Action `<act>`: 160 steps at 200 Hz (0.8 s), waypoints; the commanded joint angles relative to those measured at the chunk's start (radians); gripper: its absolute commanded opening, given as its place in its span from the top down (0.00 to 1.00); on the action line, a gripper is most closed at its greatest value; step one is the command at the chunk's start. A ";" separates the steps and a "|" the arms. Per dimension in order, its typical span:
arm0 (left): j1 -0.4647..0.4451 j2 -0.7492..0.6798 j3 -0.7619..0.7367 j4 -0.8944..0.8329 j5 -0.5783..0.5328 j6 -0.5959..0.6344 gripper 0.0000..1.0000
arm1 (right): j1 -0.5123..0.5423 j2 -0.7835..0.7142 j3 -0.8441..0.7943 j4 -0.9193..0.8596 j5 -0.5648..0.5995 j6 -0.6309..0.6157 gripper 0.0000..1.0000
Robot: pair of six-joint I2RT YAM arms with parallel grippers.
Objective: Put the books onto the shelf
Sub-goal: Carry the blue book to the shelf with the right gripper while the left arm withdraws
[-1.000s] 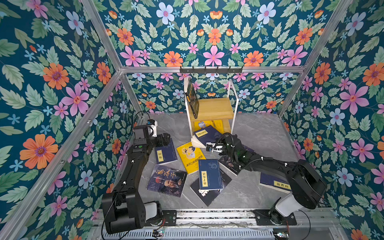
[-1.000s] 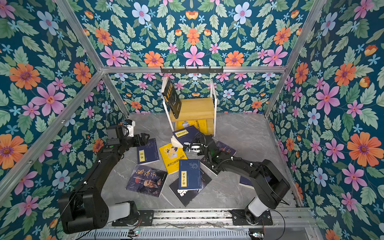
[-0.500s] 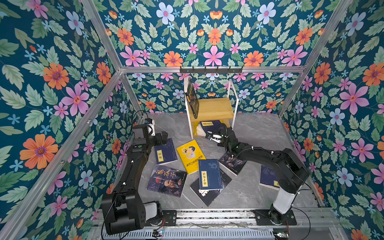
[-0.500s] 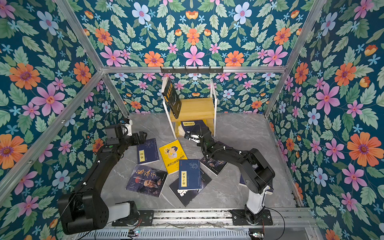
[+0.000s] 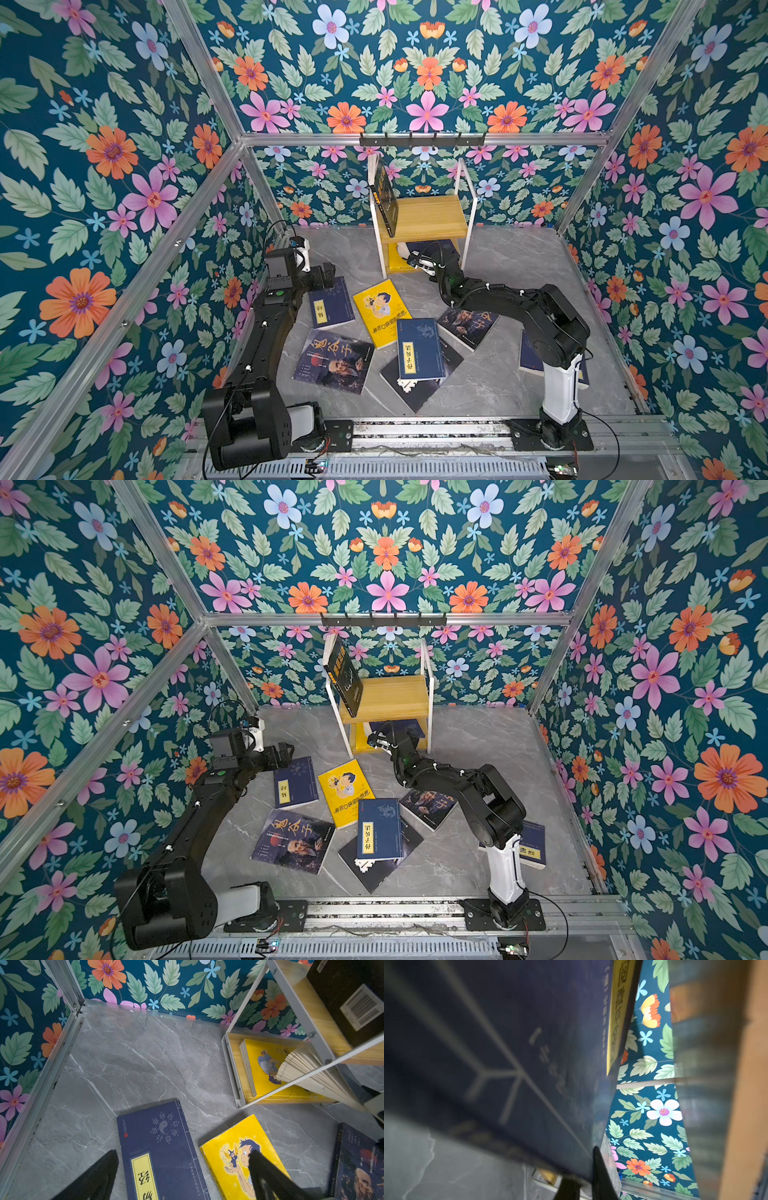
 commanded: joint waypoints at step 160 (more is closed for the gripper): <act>0.001 -0.005 0.013 0.013 0.040 -0.024 0.00 | 0.031 0.062 0.086 -0.232 -0.096 0.147 0.59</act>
